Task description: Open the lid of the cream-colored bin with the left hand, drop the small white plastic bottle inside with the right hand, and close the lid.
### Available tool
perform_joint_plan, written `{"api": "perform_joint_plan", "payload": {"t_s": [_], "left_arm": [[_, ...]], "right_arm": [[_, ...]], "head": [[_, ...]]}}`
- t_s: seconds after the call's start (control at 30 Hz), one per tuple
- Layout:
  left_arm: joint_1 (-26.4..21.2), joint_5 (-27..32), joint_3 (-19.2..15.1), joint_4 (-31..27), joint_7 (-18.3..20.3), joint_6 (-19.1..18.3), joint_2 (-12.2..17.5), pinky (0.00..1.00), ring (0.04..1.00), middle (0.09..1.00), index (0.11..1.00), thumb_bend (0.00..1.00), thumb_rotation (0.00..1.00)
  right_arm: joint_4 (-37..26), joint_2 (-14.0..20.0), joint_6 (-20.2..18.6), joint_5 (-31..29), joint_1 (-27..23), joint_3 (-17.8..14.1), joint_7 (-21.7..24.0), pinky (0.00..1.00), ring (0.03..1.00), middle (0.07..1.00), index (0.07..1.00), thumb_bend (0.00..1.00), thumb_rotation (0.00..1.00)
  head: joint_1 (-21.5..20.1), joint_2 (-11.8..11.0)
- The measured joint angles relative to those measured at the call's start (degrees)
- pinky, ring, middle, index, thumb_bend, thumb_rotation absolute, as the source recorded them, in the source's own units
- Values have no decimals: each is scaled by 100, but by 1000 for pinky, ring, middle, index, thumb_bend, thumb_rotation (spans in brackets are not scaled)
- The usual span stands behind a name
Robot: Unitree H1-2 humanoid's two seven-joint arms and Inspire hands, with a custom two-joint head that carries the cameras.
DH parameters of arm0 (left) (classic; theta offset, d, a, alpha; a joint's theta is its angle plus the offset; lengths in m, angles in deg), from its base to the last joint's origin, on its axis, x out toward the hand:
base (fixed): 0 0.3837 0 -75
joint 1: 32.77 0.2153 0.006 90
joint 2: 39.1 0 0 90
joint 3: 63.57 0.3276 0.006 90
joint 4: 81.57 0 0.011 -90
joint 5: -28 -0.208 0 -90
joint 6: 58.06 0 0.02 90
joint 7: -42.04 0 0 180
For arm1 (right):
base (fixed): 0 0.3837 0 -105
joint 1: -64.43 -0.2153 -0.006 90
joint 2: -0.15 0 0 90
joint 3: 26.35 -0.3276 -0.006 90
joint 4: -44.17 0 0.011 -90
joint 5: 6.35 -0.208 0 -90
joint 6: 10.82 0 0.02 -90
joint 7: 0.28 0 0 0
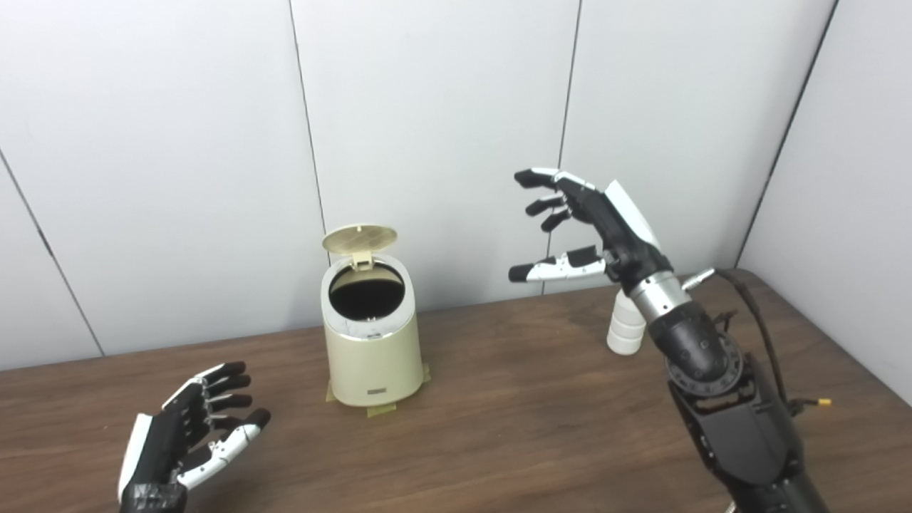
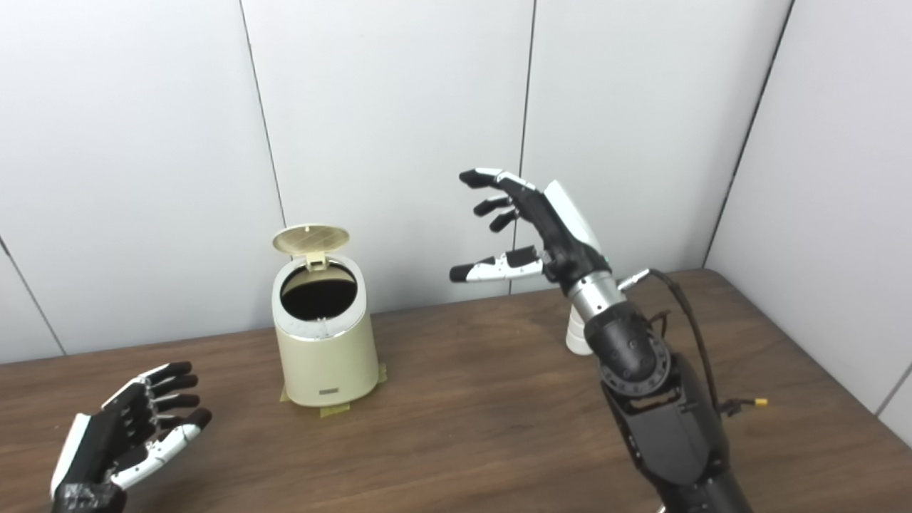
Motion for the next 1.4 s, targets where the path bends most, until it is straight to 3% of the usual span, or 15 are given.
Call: {"api": "perform_joint_plan", "payload": {"t_s": [0.2,0.3,0.43,0.63,0.9,1.13,1.4], "left_arm": [[-18,57,-65,145,13,61,43,556,692,755,768,580,35],[-33,58,-46,158,39,165,37,563,696,758,765,567,5],[-61,57,-48,157,45,184,40,582,700,760,767,582,0],[-57,57,-55,155,48,178,52,611,700,759,768,581,0],[-53,57,-58,143,51,145,61,610,710,769,775,582,0],[-52,56,-45,122,74,47,61,594,704,766,770,584,0],[-41,64,-50,36,98,-10,66,587,699,763,772,585,0]], "right_arm": [[234,776,-462,28,-29,-336,116,806,883,906,856,922,312],[233,939,-789,-74,-14,-406,282,856,929,948,910,919,298],[354,1073,-934,-324,106,-456,500,872,970,996,980,930,315],[750,1066,-1007,-945,419,-724,690,845,979,1000,1000,975,301],[963,853,-1005,-1313,742,-912,554,821,917,980,998,861,152],[1360,562,-946,-1295,871,-925,237,822,898,970,992,773,104],[1869,392,-450,-1301,920,-910,67,835,896,966,961,856,166]], "head": [[-106,-44],[-124,-70],[-150,-62],[-167,-44],[-176,-9],[-194,17],[-194,35]]}}
